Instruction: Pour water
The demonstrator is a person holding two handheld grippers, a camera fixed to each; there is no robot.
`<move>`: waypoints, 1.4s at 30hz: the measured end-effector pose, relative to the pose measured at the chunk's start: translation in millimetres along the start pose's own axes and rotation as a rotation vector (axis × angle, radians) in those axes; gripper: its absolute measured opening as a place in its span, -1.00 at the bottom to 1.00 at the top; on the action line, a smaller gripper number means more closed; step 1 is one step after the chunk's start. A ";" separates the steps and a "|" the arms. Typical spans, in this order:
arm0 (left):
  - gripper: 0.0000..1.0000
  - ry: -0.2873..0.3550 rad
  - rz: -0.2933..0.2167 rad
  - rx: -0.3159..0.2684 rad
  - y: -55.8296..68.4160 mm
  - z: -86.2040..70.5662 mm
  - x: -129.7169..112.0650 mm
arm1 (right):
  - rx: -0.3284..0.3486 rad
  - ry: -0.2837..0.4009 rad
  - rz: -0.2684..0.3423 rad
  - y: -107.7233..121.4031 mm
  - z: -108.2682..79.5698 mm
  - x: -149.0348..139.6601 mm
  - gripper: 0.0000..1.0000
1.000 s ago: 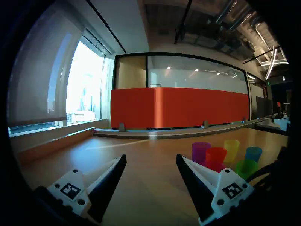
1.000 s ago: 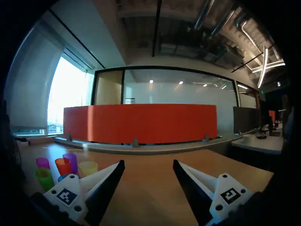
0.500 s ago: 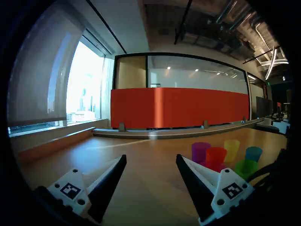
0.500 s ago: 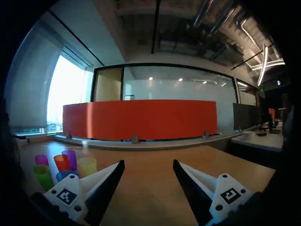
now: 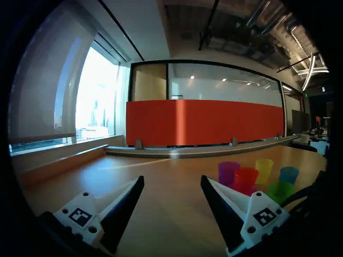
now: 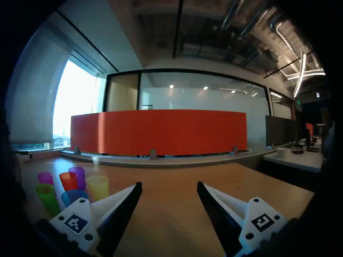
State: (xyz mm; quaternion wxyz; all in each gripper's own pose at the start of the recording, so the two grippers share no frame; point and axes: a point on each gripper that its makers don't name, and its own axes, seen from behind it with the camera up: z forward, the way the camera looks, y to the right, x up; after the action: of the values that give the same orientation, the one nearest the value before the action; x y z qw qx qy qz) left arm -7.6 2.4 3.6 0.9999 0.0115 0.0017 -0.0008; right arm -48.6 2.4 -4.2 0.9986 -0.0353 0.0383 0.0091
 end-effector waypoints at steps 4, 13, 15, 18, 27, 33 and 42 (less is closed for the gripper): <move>0.96 0.000 0.000 0.000 -0.2 -0.1 -0.1 | 0.000 -0.006 -0.001 0.4 -0.7 -1.9 0.99; 0.95 0.000 0.000 0.000 -0.1 -0.7 0.1 | 0.000 -0.019 -0.007 0.4 0.4 -5.6 0.99; 0.96 0.000 0.000 0.000 -0.2 -0.7 0.0 | 0.000 -0.019 -0.007 0.5 0.1 -5.7 0.99; 0.96 0.000 0.000 0.000 -0.1 -0.5 0.0 | 0.001 -0.020 -0.008 0.3 0.3 -5.7 0.99; 0.96 0.000 0.000 0.000 -0.1 -0.5 -0.1 | 0.001 -0.025 -0.005 -0.1 0.4 -5.2 0.99; 0.96 0.000 0.000 0.000 0.0 -0.7 0.0 | 0.001 -0.025 -0.007 -0.1 0.5 -5.6 0.99; 0.96 0.000 0.000 0.000 0.4 -1.1 0.2 | 0.000 -0.025 -0.006 -0.1 0.2 -6.6 0.99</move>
State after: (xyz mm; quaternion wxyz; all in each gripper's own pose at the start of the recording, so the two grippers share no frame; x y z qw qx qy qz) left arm -7.4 2.9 2.5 0.9999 0.0115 0.0015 -0.0010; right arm -55.1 2.2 -3.5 0.9990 -0.0351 0.0256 0.0066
